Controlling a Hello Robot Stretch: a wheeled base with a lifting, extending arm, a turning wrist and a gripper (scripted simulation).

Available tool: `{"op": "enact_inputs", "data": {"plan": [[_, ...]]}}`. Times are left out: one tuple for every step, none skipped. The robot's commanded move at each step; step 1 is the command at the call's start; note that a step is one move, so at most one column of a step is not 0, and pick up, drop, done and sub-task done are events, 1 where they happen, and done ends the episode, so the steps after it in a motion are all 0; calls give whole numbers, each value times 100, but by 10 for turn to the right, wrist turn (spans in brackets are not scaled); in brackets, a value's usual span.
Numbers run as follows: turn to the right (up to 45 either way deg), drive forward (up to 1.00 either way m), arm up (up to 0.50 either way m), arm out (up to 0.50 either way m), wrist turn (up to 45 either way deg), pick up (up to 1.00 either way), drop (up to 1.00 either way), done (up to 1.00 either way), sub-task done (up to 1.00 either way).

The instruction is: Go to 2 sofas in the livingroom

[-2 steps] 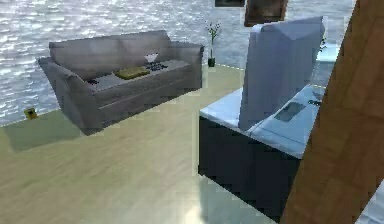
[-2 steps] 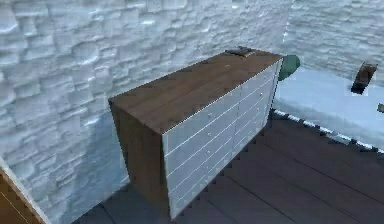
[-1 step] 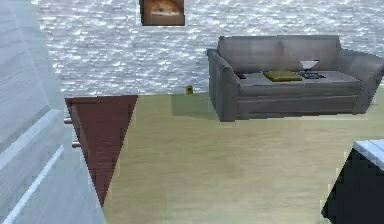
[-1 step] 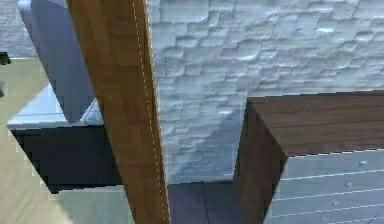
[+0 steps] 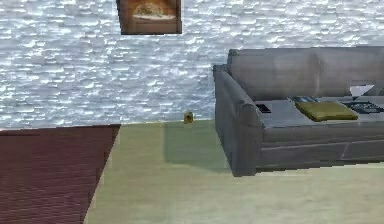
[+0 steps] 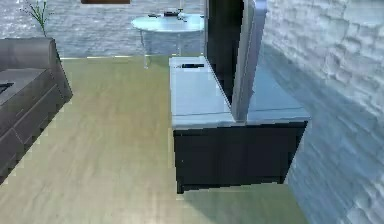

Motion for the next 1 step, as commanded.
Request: {"op": "enact_inputs", "data": {"plan": [[0, 80, 0, 0, 0, 0, 0, 0, 0]]}}
